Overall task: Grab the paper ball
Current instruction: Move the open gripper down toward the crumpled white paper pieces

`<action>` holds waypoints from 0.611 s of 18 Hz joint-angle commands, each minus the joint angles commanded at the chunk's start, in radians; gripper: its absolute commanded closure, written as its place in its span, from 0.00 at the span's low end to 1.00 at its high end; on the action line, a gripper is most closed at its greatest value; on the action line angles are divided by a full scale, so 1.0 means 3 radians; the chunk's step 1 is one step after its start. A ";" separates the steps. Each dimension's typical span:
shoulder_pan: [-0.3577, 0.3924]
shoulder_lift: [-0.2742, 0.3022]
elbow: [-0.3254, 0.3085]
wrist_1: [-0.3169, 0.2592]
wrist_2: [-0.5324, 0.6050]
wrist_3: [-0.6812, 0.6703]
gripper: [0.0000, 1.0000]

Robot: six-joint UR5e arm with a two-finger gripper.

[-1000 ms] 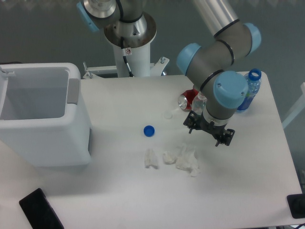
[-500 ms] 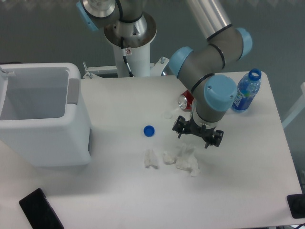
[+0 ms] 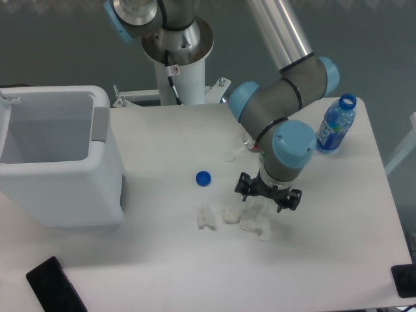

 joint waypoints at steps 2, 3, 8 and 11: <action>0.0000 -0.0036 0.0005 0.0000 0.0000 0.0000 0.14; 0.0000 -0.0051 0.0005 0.0005 0.0000 0.0000 0.16; 0.0000 -0.0082 0.0015 0.0000 0.0005 0.0000 0.44; 0.0000 -0.0082 0.0015 0.0000 0.0000 0.0005 0.90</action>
